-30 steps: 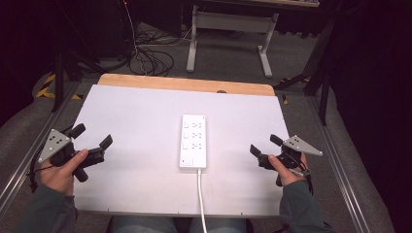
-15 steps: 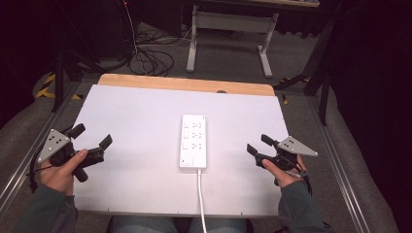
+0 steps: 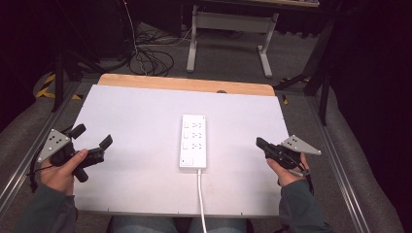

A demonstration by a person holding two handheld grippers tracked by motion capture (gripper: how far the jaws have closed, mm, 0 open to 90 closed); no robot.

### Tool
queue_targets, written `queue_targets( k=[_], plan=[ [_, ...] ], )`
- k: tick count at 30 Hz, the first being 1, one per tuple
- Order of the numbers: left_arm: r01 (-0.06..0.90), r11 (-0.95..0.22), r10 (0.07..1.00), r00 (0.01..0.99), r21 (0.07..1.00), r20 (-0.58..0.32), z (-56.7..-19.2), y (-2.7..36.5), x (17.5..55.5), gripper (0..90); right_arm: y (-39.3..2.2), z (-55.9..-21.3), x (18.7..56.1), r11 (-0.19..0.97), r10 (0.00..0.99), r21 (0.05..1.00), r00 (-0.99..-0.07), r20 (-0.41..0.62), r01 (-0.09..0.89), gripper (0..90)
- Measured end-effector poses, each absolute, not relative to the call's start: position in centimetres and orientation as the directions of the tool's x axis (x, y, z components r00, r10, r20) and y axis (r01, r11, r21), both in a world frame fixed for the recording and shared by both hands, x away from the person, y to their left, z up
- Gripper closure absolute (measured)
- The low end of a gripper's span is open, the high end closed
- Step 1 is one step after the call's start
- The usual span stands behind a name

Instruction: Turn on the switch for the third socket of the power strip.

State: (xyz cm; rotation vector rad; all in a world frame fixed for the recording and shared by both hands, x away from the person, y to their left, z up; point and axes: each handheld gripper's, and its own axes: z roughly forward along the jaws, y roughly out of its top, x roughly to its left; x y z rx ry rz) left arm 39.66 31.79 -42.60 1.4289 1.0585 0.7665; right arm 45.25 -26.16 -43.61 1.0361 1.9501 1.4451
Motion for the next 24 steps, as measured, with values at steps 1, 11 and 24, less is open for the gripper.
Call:
queue_targets(
  k=[1, 11, 24],
  plan=[
    [0.178, 0.048, 0.917, 0.382, 0.983, -0.114, -42.6, 31.8, 39.7, 0.0, -26.2, -43.6, 45.3, 0.148, 0.808, 0.948, -0.587, 0.047, 0.281, 90.0],
    [0.176, 0.041, 0.92, 0.378, 0.984, -0.106, -42.6, 31.8, 39.7, 0.0, -24.1, -43.6, 46.0, 0.235, 0.766, 0.929, -0.642, 0.004, 0.287, 90.0],
    [0.175, 0.035, 0.922, 0.375, 0.984, -0.099, -42.6, 31.9, 39.5, 0.0, -22.9, -43.1, 47.3, 0.291, 0.743, 0.915, -0.668, -0.034, 0.278, 90.0]
  ],
)
